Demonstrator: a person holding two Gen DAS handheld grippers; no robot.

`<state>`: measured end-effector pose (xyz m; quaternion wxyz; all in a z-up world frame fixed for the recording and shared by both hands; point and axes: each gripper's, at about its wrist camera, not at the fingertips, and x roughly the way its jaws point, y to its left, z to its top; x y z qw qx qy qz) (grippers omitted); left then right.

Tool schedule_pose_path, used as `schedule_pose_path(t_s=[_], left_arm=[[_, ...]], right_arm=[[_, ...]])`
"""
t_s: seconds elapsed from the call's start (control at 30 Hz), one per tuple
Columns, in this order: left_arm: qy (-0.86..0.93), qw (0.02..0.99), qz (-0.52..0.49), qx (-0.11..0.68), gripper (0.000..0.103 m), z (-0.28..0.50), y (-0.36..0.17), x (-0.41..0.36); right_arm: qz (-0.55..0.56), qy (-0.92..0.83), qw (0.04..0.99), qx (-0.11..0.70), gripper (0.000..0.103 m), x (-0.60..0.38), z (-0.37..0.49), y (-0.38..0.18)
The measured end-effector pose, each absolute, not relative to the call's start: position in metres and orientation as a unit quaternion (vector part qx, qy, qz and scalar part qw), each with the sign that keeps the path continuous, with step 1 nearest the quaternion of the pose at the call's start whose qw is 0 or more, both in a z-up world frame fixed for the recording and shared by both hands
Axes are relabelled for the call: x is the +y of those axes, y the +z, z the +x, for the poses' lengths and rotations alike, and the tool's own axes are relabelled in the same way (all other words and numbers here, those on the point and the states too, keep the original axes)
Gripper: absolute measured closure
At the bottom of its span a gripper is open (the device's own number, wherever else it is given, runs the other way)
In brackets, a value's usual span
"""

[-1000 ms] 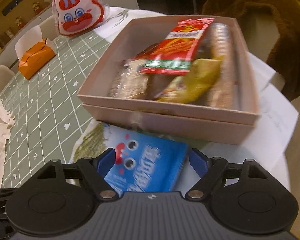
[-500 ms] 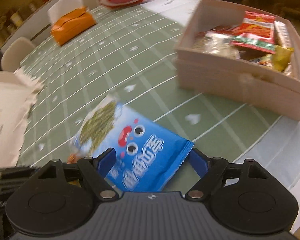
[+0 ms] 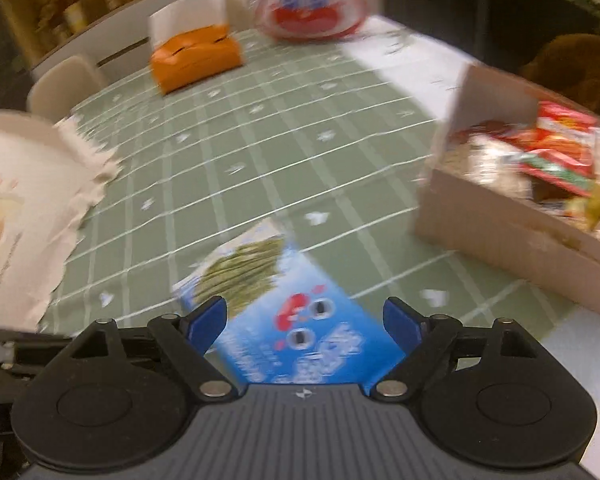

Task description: Organize snacks

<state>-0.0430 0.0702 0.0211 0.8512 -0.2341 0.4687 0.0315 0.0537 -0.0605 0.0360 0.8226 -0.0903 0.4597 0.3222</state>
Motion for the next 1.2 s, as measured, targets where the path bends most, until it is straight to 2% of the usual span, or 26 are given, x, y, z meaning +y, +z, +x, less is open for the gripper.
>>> schedule_pose_path(t_s=[0.13, 0.4, 0.63, 0.67, 0.9, 1.2], left_arm=[[0.038, 0.850, -0.237, 0.468, 0.077, -0.046, 0.021, 0.075], [0.063, 0.847, -0.255, 0.462, 0.077, -0.049, 0.022, 0.096], [0.067, 0.848, -0.251, 0.462, 0.077, -0.048, 0.023, 0.100], [0.067, 0.848, -0.251, 0.462, 0.080, -0.049, 0.023, 0.100], [0.076, 0.848, -0.242, 0.466, 0.078, -0.052, 0.025, 0.104], [0.027, 0.858, -0.198, 0.474, 0.079, -0.042, 0.037, 0.061]], right_arm=[[-0.123, 0.326, 0.824, 0.447, 0.017, -0.047, 0.062, 0.031], [0.024, 0.334, 0.785, 0.522, 0.016, -0.069, 0.083, 0.019], [-0.072, 0.346, 0.795, 0.493, 0.009, -0.042, 0.055, 0.018], [-0.080, 0.345, 0.797, 0.490, 0.007, -0.038, 0.052, 0.018], [-0.118, 0.338, 0.803, 0.477, 0.006, -0.023, 0.046, 0.015], [-0.110, 0.304, 0.822, 0.469, 0.018, -0.082, 0.021, 0.032]])
